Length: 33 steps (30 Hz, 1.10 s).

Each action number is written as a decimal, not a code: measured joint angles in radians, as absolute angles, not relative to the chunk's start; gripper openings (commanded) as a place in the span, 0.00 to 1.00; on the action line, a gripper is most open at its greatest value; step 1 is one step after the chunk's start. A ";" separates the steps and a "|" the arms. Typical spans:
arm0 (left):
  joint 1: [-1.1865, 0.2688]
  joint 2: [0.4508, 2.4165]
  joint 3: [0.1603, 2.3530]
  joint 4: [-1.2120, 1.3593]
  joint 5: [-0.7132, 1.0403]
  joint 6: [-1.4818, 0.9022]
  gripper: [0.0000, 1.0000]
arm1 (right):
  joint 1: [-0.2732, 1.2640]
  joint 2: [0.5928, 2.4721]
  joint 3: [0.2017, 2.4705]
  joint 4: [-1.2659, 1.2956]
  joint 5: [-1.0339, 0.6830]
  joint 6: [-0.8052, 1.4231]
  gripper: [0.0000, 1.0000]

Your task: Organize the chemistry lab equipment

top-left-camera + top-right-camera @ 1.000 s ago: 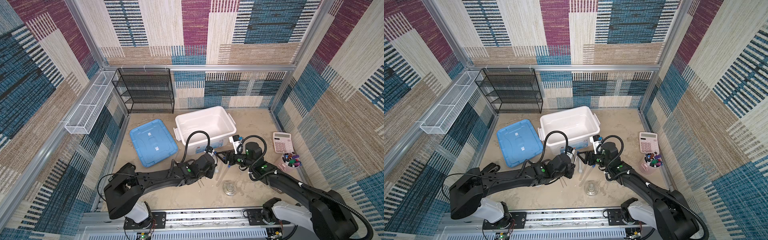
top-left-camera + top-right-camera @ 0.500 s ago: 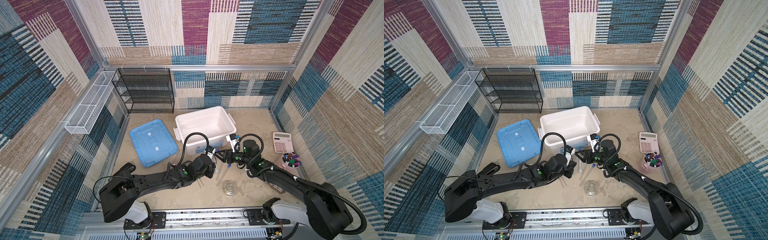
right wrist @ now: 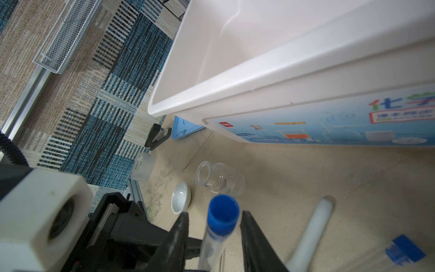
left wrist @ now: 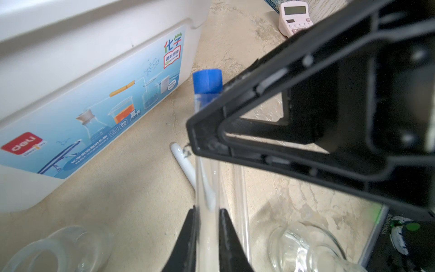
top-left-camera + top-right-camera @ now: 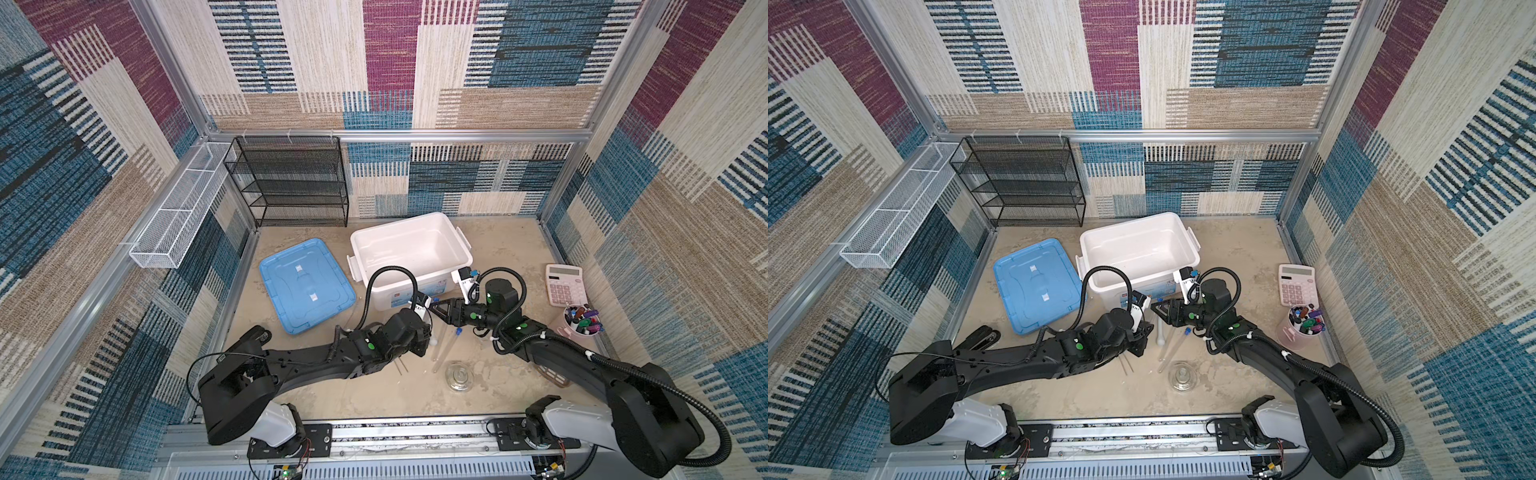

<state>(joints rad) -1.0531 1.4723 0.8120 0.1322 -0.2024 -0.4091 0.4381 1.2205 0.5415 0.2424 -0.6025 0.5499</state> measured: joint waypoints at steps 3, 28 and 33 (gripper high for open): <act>-1.053 1.472 0.807 0.135 -0.201 -0.409 0.12 | 0.438 1.221 0.543 0.243 -0.603 0.553 0.33; -1.053 1.475 0.801 0.162 -0.181 -0.410 0.21 | 0.438 1.195 0.535 0.237 -0.593 0.567 0.19; -1.053 1.468 0.789 0.171 -0.192 -0.414 0.38 | 0.438 1.161 0.535 0.216 -0.568 0.555 0.18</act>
<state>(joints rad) -1.0534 1.4677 0.7891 0.1711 -0.1925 -0.4137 0.4381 1.1606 0.5354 0.2161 -0.5678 0.5549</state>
